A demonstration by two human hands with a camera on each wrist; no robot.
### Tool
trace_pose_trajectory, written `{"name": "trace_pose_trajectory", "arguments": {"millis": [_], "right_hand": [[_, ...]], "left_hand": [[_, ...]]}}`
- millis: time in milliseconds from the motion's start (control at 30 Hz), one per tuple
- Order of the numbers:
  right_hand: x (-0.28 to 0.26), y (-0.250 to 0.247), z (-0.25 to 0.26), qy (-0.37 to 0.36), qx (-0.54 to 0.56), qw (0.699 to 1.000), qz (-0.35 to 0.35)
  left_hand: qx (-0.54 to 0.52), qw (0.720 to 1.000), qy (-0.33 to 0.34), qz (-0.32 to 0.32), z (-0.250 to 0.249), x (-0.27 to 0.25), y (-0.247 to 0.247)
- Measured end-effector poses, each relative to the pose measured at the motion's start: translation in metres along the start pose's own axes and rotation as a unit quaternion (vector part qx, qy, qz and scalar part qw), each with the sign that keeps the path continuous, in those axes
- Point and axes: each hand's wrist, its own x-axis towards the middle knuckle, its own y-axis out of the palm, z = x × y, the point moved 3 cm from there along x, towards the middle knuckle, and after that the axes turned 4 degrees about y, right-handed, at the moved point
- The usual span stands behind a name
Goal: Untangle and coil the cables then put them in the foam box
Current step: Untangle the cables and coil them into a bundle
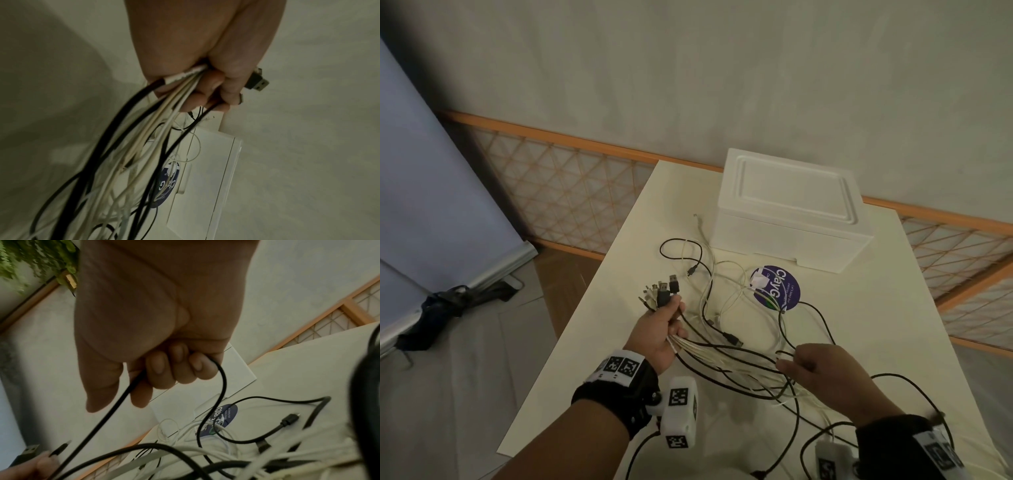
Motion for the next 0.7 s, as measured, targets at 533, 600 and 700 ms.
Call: {"name": "trace_pose_trajectory", "arguments": {"millis": [533,600,700], "right_hand": [[-0.028,-0.091,-0.005,-0.001,-0.065,0.981,-0.182],[-0.026,-0.083,-0.01,0.026,-0.115,0.981,-0.157],[-0.021,-0.055,-0.014,0.084,-0.159,0.979,-0.093]], "left_hand": [[-0.023,0.997,0.012,-0.078,-0.016,-0.008,-0.043],[-0.042,0.997,0.01,-0.062,-0.017,-0.013,-0.043],[-0.024,0.997,0.035,-0.06,-0.019,-0.023,-0.037]]}}
